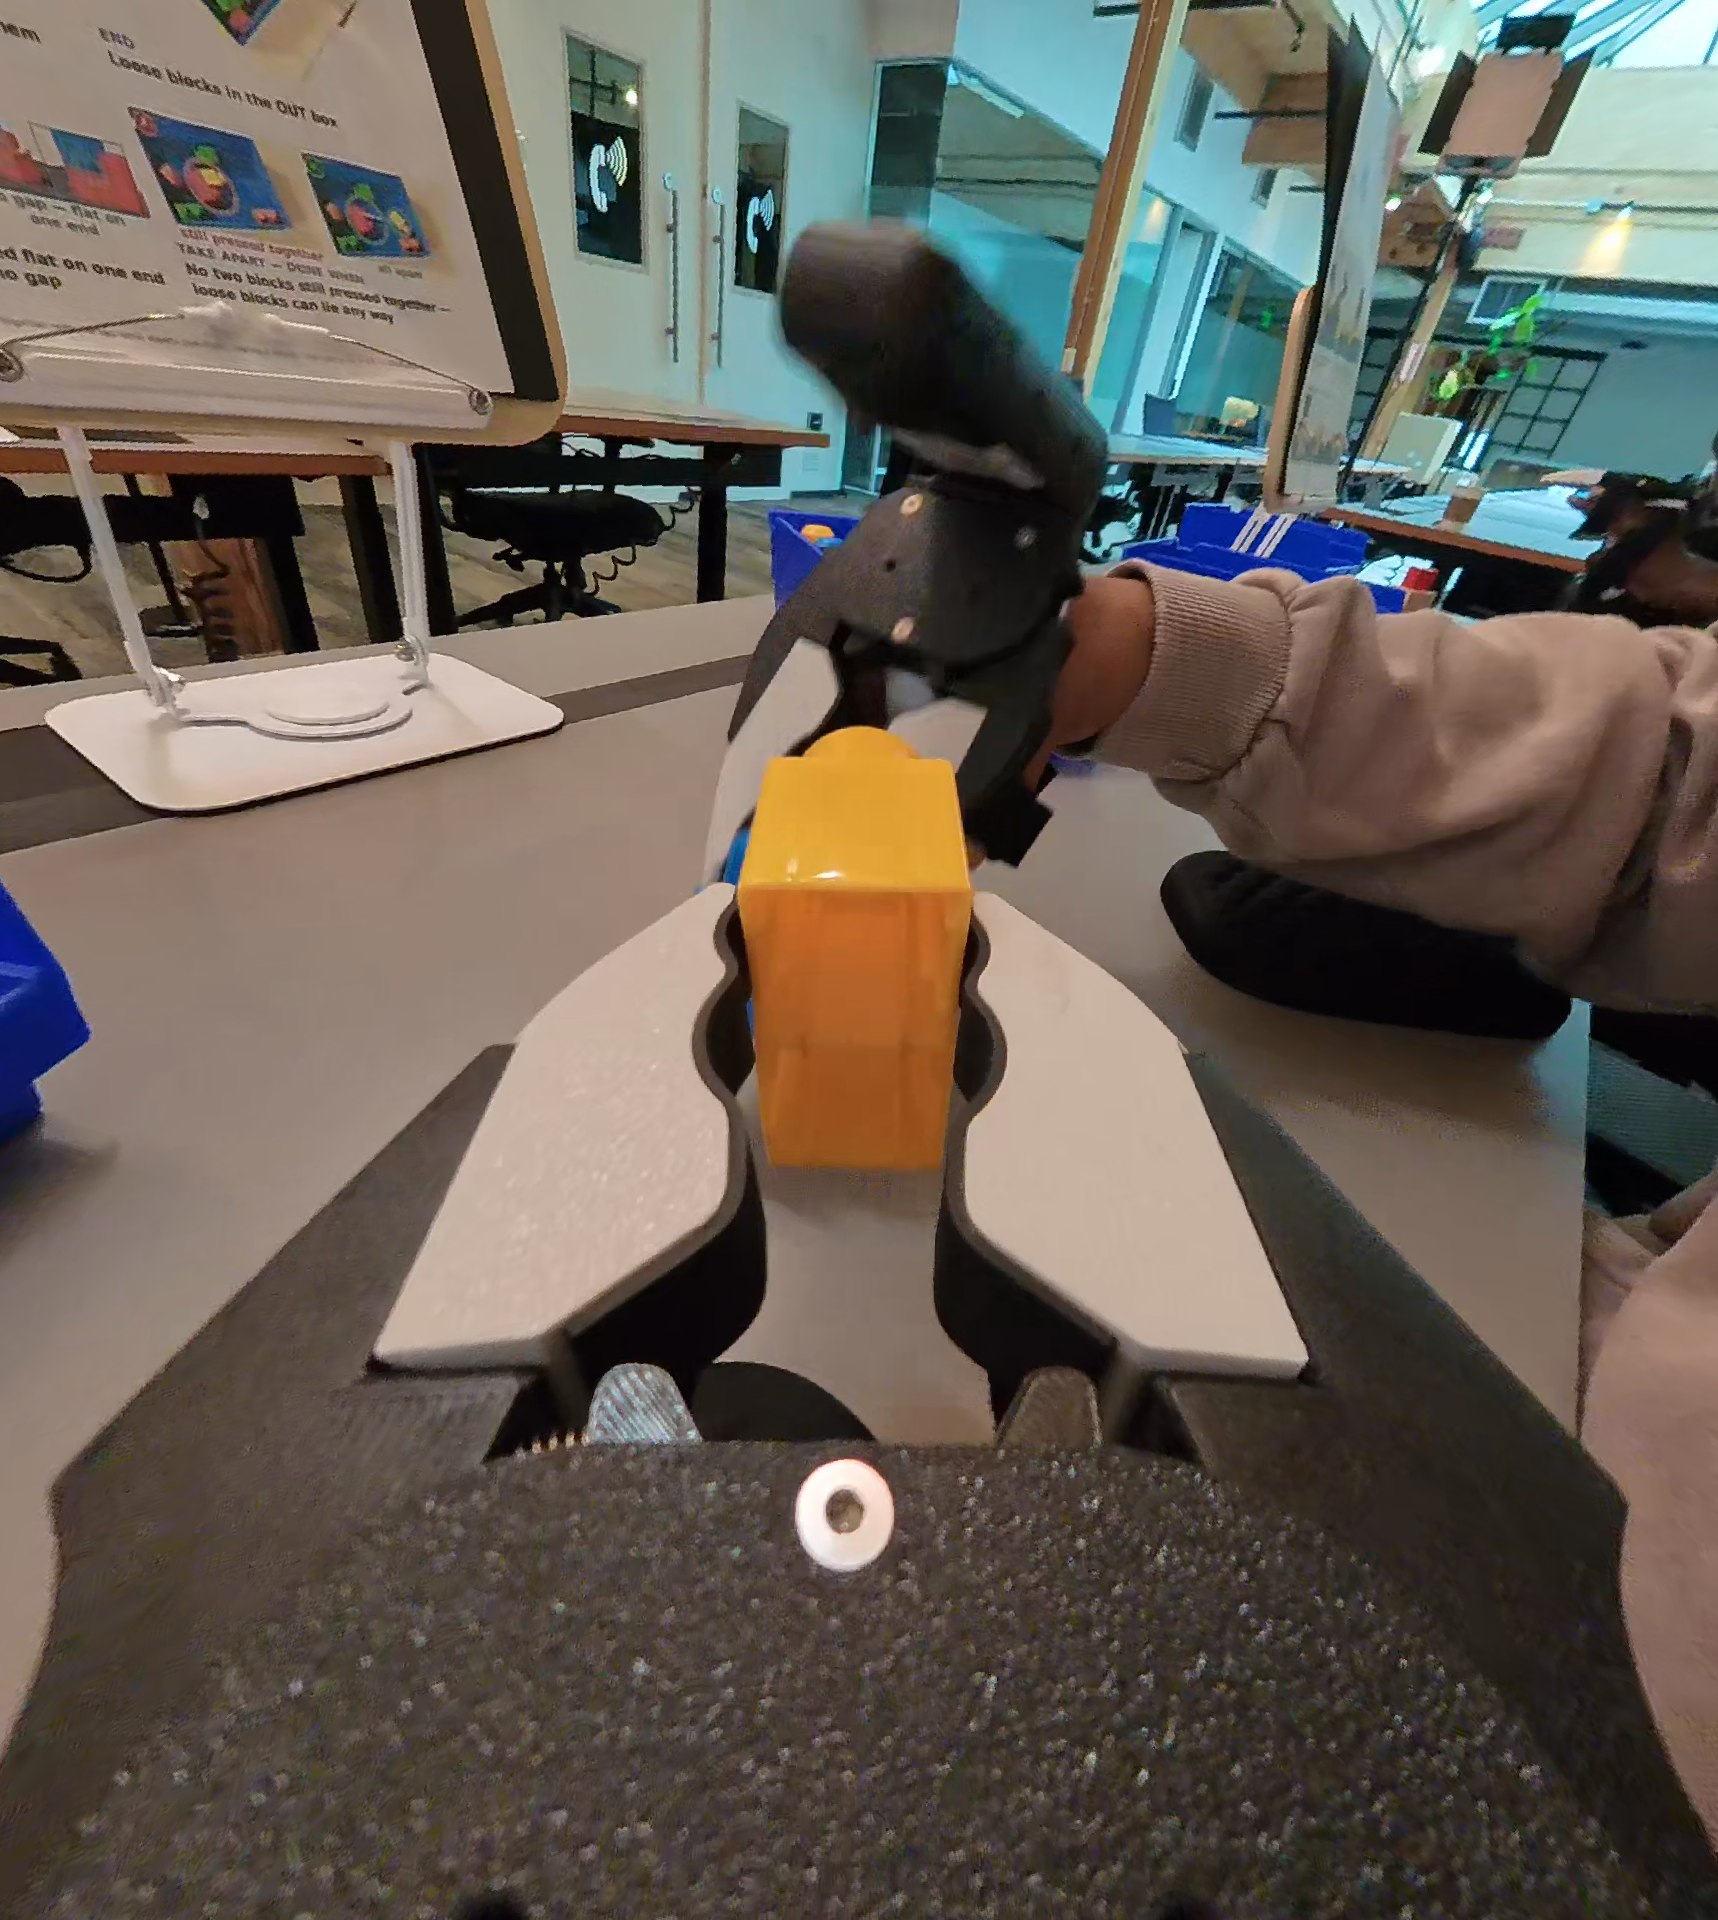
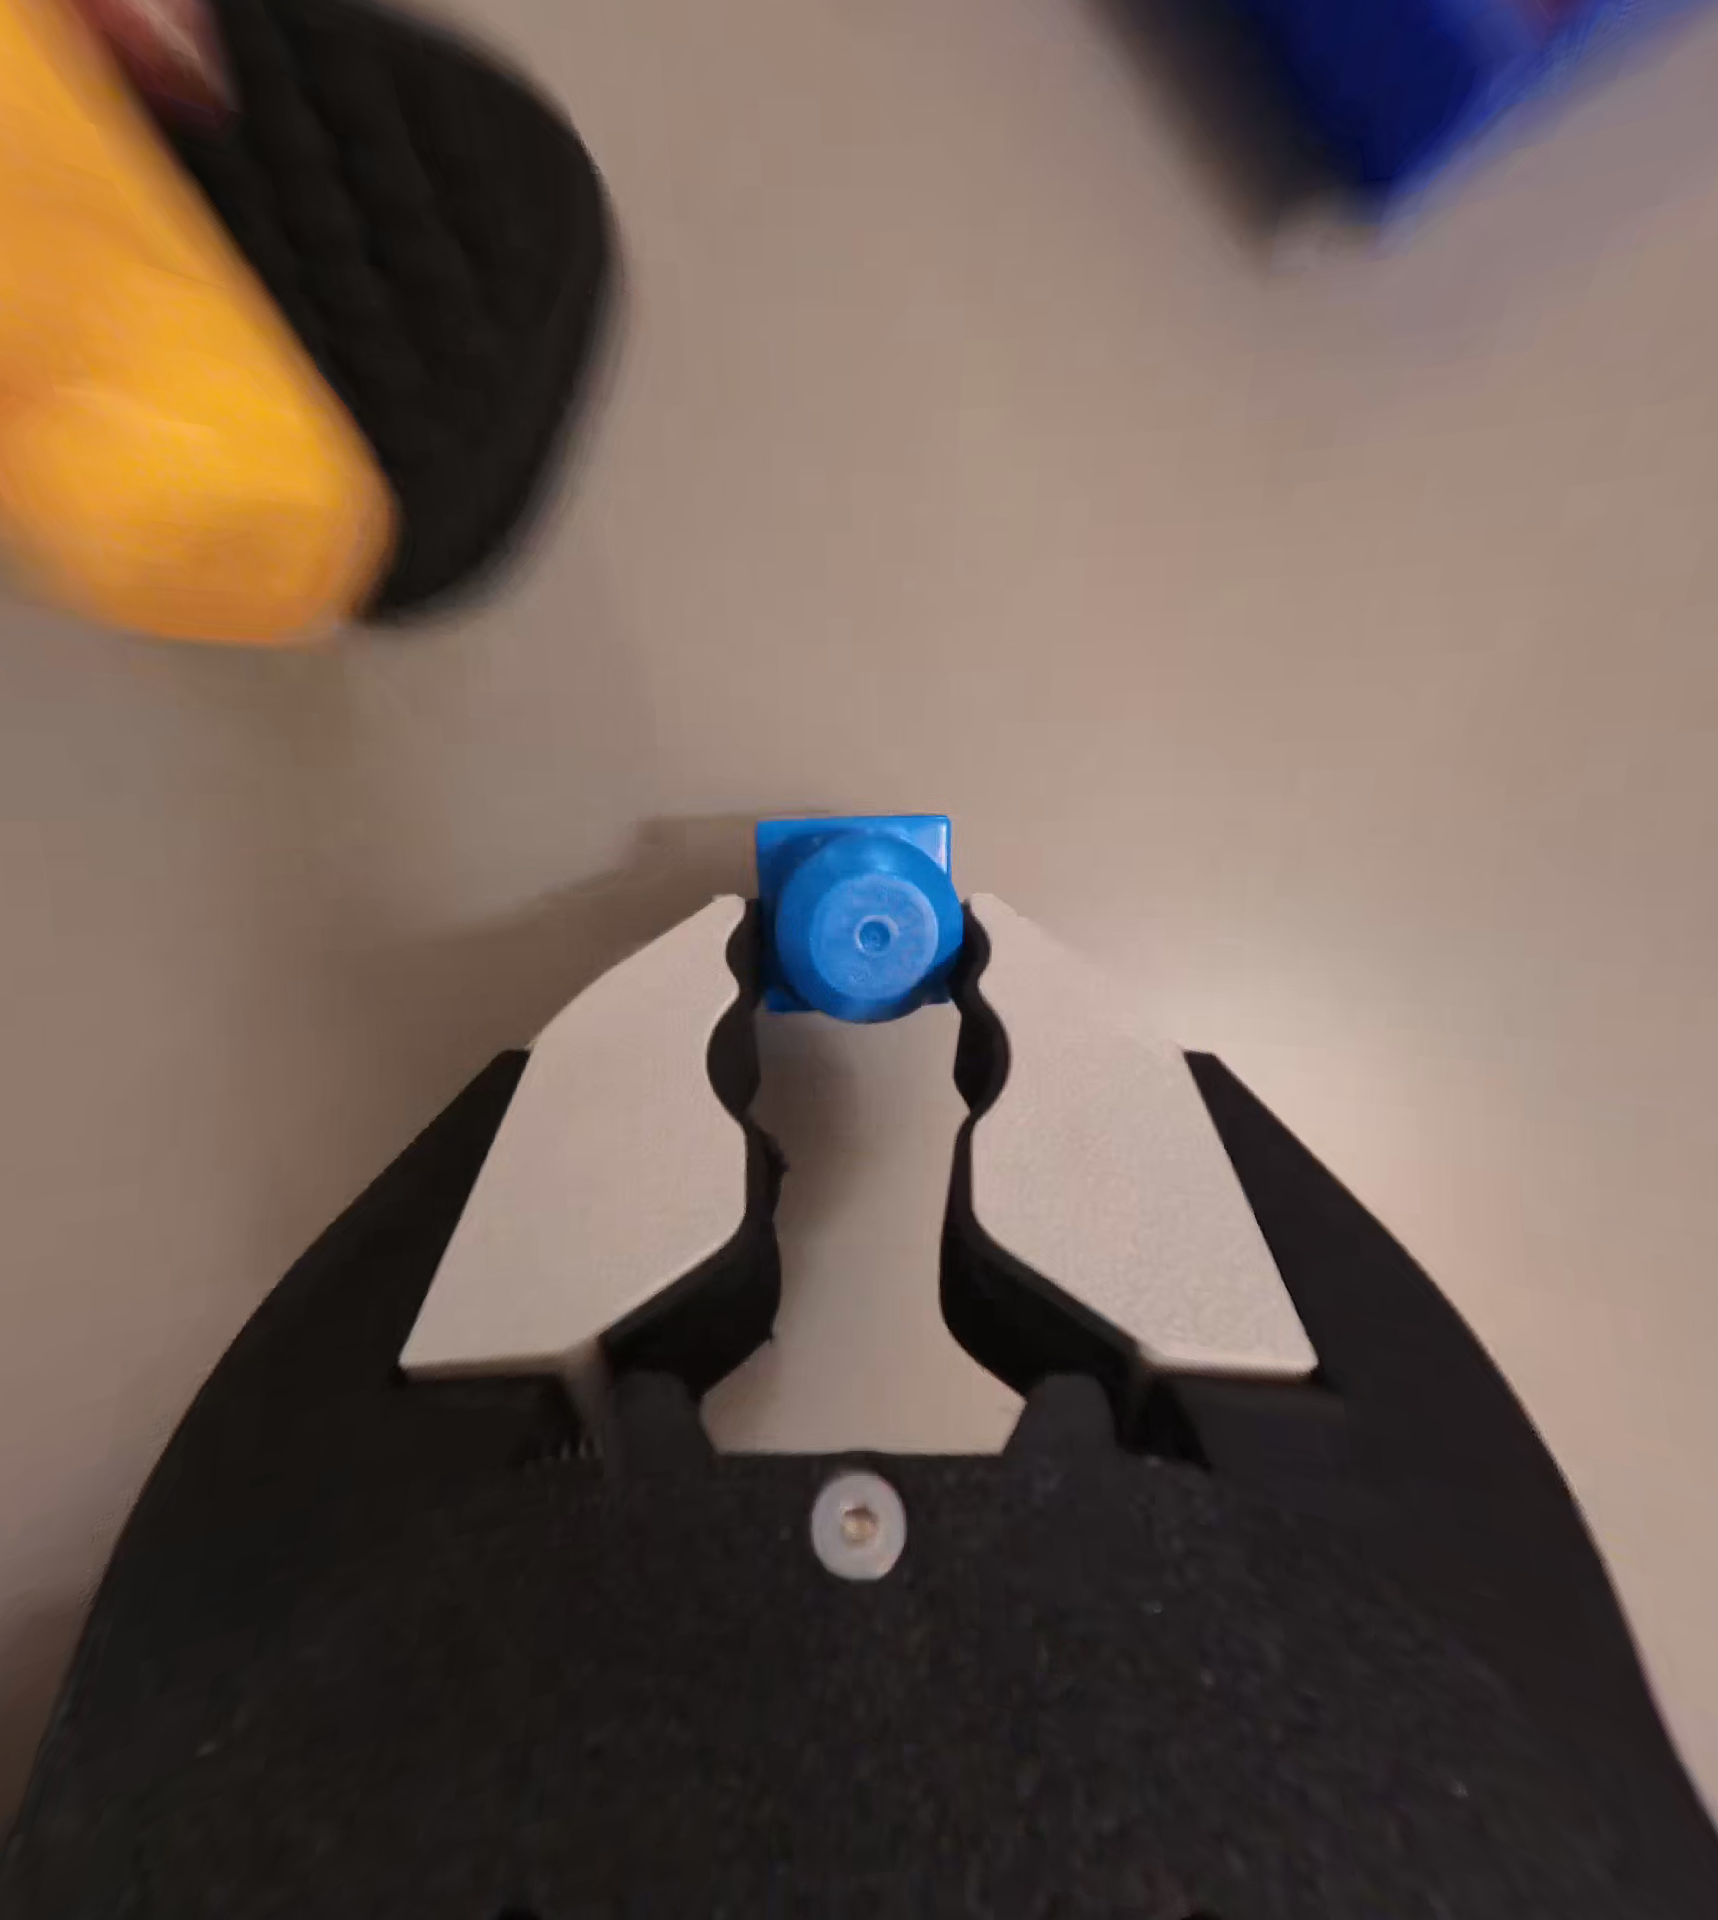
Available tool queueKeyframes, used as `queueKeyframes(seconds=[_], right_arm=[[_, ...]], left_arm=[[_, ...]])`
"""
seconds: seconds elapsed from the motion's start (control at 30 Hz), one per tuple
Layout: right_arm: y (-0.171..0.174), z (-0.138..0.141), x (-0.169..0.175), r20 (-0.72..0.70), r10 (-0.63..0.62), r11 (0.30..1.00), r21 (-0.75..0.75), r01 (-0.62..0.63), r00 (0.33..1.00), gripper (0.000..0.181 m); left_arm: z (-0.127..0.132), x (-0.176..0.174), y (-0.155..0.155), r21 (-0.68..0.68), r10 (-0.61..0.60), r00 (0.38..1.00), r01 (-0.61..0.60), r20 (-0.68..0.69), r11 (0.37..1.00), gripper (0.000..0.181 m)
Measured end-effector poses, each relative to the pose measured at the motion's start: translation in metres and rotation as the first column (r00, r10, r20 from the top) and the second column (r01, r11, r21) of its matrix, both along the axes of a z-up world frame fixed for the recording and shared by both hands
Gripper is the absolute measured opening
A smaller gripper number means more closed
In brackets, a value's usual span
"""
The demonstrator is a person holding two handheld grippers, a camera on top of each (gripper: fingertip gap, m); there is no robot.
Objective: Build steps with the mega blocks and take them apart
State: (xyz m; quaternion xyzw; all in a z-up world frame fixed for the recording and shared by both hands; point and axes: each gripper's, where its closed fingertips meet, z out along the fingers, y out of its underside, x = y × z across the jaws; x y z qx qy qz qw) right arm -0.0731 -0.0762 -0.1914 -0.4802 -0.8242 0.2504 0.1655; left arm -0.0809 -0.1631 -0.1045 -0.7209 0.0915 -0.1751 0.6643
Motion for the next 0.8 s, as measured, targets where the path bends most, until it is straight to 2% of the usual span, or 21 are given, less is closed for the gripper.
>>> queueKeyframes(seconds=[0.03, 0.1, 0.17, 0.27, 0.4, 0.53, 0.63, 0.8], right_arm=[[-0.006, 0.017, -0.001, -0.104, 0.030, 0.996, -0.084, -0.039, 0.994, 0.034], [-0.021, 0.057, 0.007, -0.336, 0.078, 0.956, -0.242, -0.166, 0.939, 0.034], [-0.028, 0.093, 0.021, -0.505, 0.033, 0.884, -0.387, -0.261, 0.863, 0.034], [-0.029, 0.121, 0.043, -0.620, -0.040, 0.781, -0.508, -0.363, 0.783, 0.034], [-0.037, 0.134, 0.063, -0.679, -0.093, 0.674, -0.581, -0.456, 0.728, 0.033], [-0.050, 0.132, 0.070, -0.700, -0.073, 0.674, -0.560, -0.482, 0.711, 0.034], [-0.052, 0.127, 0.074, -0.687, -0.028, 0.708, -0.526, -0.471, 0.726, 0.034], [-0.054, 0.115, 0.081, -0.638, 0.064, 0.774, -0.453, -0.442, 0.767, 0.034]], left_arm=[[0.001, 0.001, 0.000, 0.002, -0.007, 1.000, 0.007, 0.011, 1.000, 0.036], [0.003, 0.005, 0.000, 0.012, -0.029, 0.999, 0.028, 0.038, 1.000, 0.036], [0.007, 0.012, 0.000, 0.026, -0.054, 0.997, 0.053, 0.059, 0.998, 0.036], [0.014, 0.025, 0.003, 0.045, -0.100, 0.992, 0.096, 0.076, 0.994, 0.036], [0.022, 0.046, 0.008, 0.059, -0.163, 0.983, 0.159, 0.085, 0.986, 0.037], [0.026, 0.066, 0.013, 0.053, -0.216, 0.974, 0.212, 0.071, 0.976, 0.036], [0.025, 0.071, 0.014, 0.029, -0.228, 0.972, 0.227, 0.053, 0.973, 0.036], [0.009, 0.080, 0.016, -0.063, -0.257, 0.966, 0.256, -0.011, 0.965, 0.036]])
